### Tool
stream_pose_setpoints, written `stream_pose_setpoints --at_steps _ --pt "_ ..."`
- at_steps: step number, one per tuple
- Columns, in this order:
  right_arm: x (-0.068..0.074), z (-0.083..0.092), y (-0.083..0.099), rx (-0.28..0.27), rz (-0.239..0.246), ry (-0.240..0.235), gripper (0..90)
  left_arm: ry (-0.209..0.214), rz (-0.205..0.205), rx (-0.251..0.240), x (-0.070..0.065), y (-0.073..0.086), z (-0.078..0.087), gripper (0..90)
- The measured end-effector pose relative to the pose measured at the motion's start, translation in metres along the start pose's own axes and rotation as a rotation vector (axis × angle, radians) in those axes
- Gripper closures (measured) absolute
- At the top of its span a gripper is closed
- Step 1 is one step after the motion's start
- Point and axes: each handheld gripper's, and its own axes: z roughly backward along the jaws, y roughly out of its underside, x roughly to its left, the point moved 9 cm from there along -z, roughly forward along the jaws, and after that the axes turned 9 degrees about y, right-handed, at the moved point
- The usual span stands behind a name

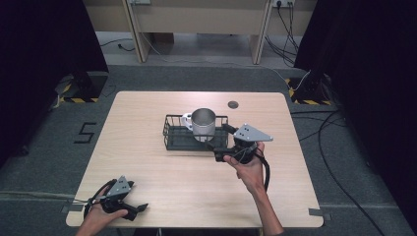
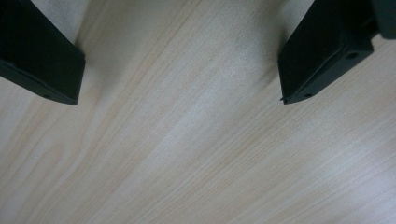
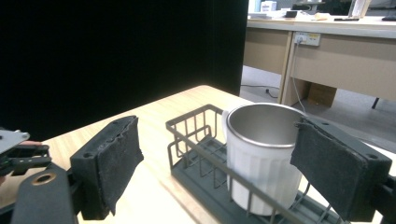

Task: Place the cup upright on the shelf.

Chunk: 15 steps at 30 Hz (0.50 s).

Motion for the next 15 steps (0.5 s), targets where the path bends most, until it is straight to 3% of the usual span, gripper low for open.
stream_pose_setpoints --at_steps 8,15 --pt "0.005 0.009 0.021 0.044 0.024 0.023 15.4 0.0 0.0 0.002 0.0 0.0 0.0 0.0" --pt "0.011 0.018 0.031 0.049 0.028 0.024 15.3 0.0 0.0 0.002 0.0 0.0 0.0 0.0"
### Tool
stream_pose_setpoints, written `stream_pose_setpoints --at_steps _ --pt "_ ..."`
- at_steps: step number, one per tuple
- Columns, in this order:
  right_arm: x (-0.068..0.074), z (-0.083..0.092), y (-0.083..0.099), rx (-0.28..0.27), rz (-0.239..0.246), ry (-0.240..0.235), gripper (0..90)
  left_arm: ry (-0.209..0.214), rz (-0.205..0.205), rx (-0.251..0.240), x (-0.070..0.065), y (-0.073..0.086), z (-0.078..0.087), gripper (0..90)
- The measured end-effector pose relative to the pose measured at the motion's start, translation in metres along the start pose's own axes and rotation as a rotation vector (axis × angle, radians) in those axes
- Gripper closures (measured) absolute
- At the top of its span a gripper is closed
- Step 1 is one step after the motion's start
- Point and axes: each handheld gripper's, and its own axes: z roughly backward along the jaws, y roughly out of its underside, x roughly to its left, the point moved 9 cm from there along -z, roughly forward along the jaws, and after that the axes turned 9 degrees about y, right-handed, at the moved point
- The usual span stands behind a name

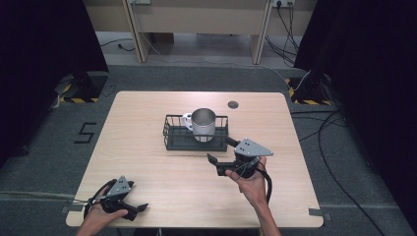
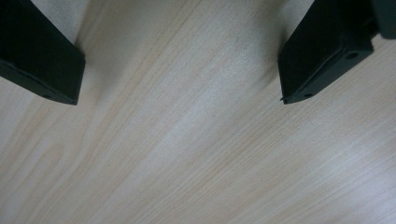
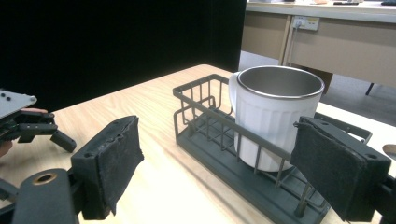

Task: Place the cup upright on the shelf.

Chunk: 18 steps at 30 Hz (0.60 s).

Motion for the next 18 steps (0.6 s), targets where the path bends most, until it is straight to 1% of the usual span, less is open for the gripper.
stream_pose_setpoints --at_steps 4,7,12,14,15,17,18 --pt "0.003 0.005 0.001 -0.006 0.0 -0.001 15.3 0.0 0.0 0.0 0.0 0.0 0.0 0.0" --pt "0.006 0.013 0.004 -0.013 -0.003 -0.006 15.3 0.0 0.0 0.0 0.0 0.0 0.0 0.0" --pt "0.008 0.021 0.015 -0.003 -0.021 -0.002 15.3 0.0 0.0 0.0 0.0 0.0 0.0 0.0" --pt "0.009 0.023 0.02 0.002 -0.025 -0.003 15.2 0.0 0.0 0.0 0.0 0.0 0.0 0.0" --pt "0.009 0.023 0.02 0.002 -0.025 -0.003 15.2 0.0 0.0 0.0 0.0 0.0 0.0 0.0" --pt "0.009 0.026 0.028 0.004 -0.031 -0.003 15.2 0.0 0.0 0.0 0.0 0.0 0.0 0.0" --pt "0.009 0.026 0.028 0.004 -0.031 -0.003 15.2 0.0 0.0 0.0 0.0 0.0 0.0 0.0"
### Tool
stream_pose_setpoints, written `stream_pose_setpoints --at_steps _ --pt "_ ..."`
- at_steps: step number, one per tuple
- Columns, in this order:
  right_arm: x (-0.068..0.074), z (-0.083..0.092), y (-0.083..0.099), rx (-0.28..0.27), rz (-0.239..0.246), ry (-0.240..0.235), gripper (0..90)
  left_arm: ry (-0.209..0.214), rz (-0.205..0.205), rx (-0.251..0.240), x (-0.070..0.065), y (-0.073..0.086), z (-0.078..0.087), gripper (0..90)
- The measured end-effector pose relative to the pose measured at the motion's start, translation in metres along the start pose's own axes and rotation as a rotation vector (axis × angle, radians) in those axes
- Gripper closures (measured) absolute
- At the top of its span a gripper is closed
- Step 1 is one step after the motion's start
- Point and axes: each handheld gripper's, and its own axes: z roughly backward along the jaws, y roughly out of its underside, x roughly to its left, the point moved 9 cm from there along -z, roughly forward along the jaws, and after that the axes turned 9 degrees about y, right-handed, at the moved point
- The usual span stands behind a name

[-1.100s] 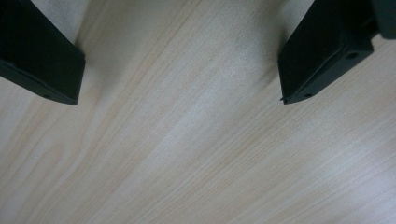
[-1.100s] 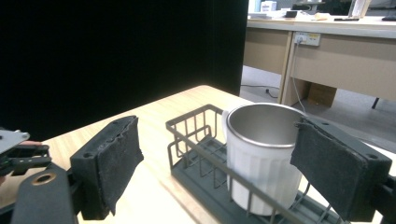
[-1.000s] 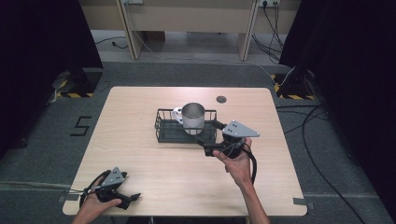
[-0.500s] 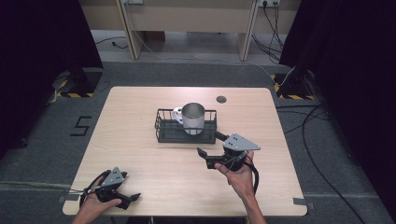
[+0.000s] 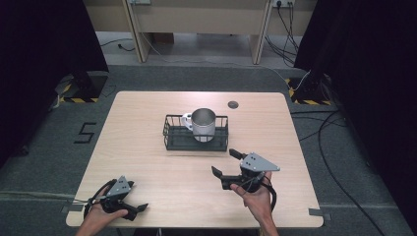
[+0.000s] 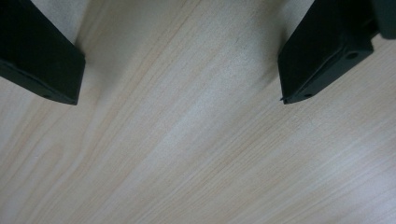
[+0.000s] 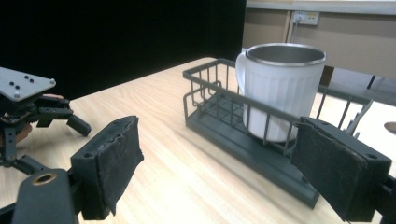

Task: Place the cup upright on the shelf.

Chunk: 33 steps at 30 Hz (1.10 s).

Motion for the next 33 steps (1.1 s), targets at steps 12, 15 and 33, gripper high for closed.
stream_pose_setpoints --at_steps 12,15,33 --pt "0.0 0.01 0.022 0.032 -0.012 0.007 15.2 0.0 0.0 -0.001 0.0 0.0 0.0 0.0" --pt "0.0 0.013 0.026 0.037 -0.016 0.01 15.2 0.001 -0.002 0.0 0.0 0.0 0.0 0.0" --pt "-0.006 0.02 0.065 0.126 -0.025 0.036 15.2 0.004 -0.003 -0.001 -0.001 0.0 0.0 0.1"
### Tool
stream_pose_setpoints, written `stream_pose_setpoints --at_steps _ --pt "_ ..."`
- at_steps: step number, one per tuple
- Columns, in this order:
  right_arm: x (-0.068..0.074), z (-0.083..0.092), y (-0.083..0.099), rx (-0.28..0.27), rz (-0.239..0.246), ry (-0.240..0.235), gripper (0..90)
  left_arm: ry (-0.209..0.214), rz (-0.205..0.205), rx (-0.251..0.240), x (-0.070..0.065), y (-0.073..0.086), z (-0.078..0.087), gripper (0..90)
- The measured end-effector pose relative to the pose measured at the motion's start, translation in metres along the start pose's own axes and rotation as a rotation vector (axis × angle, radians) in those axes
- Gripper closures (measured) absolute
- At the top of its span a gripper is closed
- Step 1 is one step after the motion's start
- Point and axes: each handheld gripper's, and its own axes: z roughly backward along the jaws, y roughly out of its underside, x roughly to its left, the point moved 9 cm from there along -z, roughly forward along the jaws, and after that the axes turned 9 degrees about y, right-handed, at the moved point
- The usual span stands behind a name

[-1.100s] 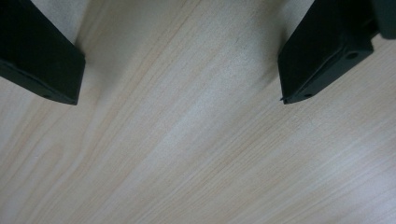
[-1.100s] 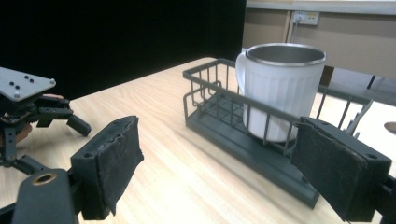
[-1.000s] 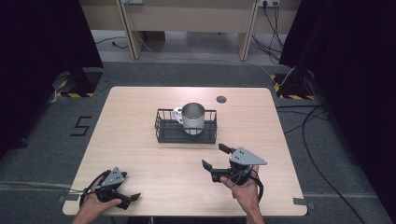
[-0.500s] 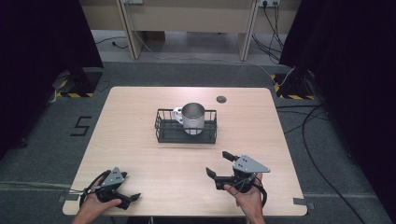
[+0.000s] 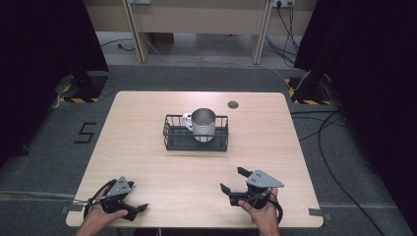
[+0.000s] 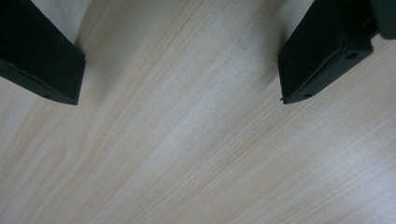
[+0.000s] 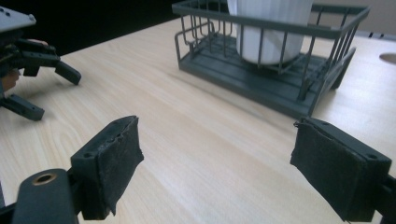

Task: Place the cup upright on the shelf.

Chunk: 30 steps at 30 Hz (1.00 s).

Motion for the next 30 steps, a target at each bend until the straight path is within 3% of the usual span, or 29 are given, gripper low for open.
stream_pose_setpoints --at_steps 14,18,26,27,30 --pt "0.0 -0.004 0.03 0.113 0.002 0.013 15.0 0.0 0.0 0.0 0.0 0.0 0.0 0.1" --pt "0.002 -0.006 0.042 0.18 0.029 0.014 15.1 0.0 0.0 0.0 0.0 0.0 0.0 0.1" --pt "0.004 -0.009 0.057 0.262 0.072 0.028 15.1 0.0 0.0 0.0 0.0 0.0 0.0 0.1" --pt "0.005 -0.011 0.062 0.303 0.088 0.039 15.2 0.0 -0.001 0.0 0.0 0.0 0.0 0.1" --pt "0.005 -0.011 0.068 0.358 0.123 0.058 13.6 0.0 0.0 0.0 0.0 0.0 0.0 0.1"
